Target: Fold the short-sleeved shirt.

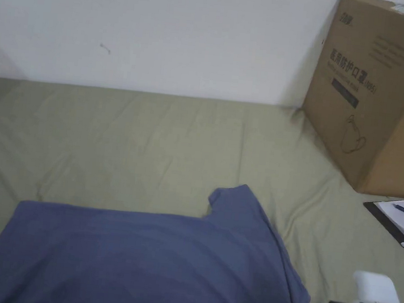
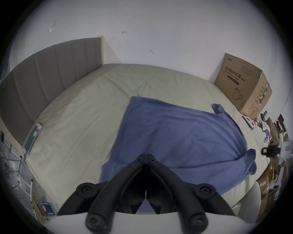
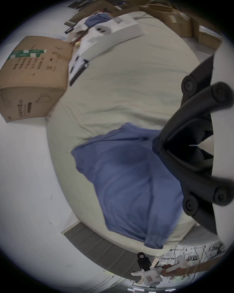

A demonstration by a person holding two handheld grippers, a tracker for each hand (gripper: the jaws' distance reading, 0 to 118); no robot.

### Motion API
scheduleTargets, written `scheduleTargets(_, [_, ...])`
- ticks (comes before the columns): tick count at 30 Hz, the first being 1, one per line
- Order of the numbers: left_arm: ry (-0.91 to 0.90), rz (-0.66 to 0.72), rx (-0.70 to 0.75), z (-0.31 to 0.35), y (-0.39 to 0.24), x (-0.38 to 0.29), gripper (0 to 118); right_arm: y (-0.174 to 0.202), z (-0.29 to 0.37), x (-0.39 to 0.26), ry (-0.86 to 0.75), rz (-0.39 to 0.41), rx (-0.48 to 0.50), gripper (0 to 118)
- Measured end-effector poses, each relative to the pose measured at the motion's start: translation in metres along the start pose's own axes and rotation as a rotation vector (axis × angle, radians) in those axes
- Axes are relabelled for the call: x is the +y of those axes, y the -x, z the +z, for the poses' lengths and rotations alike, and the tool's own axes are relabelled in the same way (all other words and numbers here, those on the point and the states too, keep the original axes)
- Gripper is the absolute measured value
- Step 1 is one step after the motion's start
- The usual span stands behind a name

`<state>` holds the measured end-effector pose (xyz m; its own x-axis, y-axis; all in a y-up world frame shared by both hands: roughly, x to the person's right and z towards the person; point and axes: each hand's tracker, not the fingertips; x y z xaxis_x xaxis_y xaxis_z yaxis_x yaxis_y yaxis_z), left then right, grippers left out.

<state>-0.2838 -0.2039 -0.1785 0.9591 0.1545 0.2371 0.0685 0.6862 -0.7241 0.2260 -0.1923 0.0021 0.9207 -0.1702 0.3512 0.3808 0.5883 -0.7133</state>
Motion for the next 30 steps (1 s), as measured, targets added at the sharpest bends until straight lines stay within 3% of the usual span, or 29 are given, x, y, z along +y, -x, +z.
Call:
scheduleTargets(4, [-0.008, 0.007, -0.009, -0.023, -0.011, 0.017, 0, 0.004, -0.042, 0.059, -0.048, 0.009, 0.032, 0])
scheduleTargets(5, [-0.008, 0.008, -0.012, -0.028, -0.011, 0.021, 0, 0.004, -0.055, 0.075, -0.041, -0.002, 0.041, 10])
scheduleTargets(7, [0.000, 0.009, -0.012, -0.036, -0.013, 0.027, 0, 0.006, -0.089, 0.108, 0.009, 0.012, 0.040, 69])
scheduleTargets(8, [0.003, 0.006, -0.011, -0.040, -0.013, 0.029, 0, 0.007, -0.111, 0.122, 0.053, 0.023, 0.028, 90])
scheduleTargets(10, [0.014, 0.002, -0.003, -0.047, -0.012, 0.032, 0, 0.007, -0.146, 0.147, 0.095, 0.052, 0.009, 84])
scheduleTargets(14, [0.045, 0.012, -0.004, -0.063, -0.009, 0.034, 0, 0.000, -0.218, 0.179, 0.174, 0.071, -0.042, 84])
scheduleTargets(16, [0.073, 0.006, -0.009, -0.073, -0.009, 0.033, 0, -0.007, -0.251, 0.181, 0.248, 0.027, -0.073, 83])
scheduleTargets(17, [0.085, -0.006, -0.002, -0.078, -0.009, 0.032, 0, -0.013, -0.264, 0.178, 0.297, 0.001, -0.083, 70])
scheduleTargets(19, [0.108, -0.032, 0.016, -0.086, -0.008, 0.033, 0, -0.016, -0.262, 0.180, 0.260, -0.071, -0.061, 64])
scheduleTargets(21, [0.113, -0.050, 0.014, -0.094, -0.004, 0.040, 0, -0.010, -0.255, 0.182, 0.250, 0.027, -0.091, 34])
scheduleTargets(22, [0.113, -0.053, 0.018, -0.099, -0.001, 0.045, 2, -0.008, -0.253, 0.185, 0.246, 0.092, -0.154, 17])
scheduleTargets(23, [0.112, -0.051, 0.019, -0.104, -0.002, 0.055, 12, -0.007, -0.251, 0.185, 0.256, 0.129, -0.154, 6])
scheduleTargets(25, [0.085, 0.007, 0.034, -0.113, 0.002, 0.071, 39, -0.012, -0.251, 0.188, 0.270, 0.055, -0.099, 4])
scheduleTargets(27, [0.053, 0.019, 0.023, -0.129, 0.005, 0.089, 95, -0.016, -0.253, 0.189, 0.274, -0.041, -0.090, 4])
scheduleTargets(28, [0.067, 0.012, 0.035, -0.141, 0.006, 0.100, 111, -0.011, -0.251, 0.182, 0.269, -0.037, -0.093, 4])
scheduleTargets(30, [0.093, -0.021, 0.109, -0.163, 0.011, 0.118, 114, -0.008, -0.253, 0.179, 0.265, -0.013, -0.101, 4])
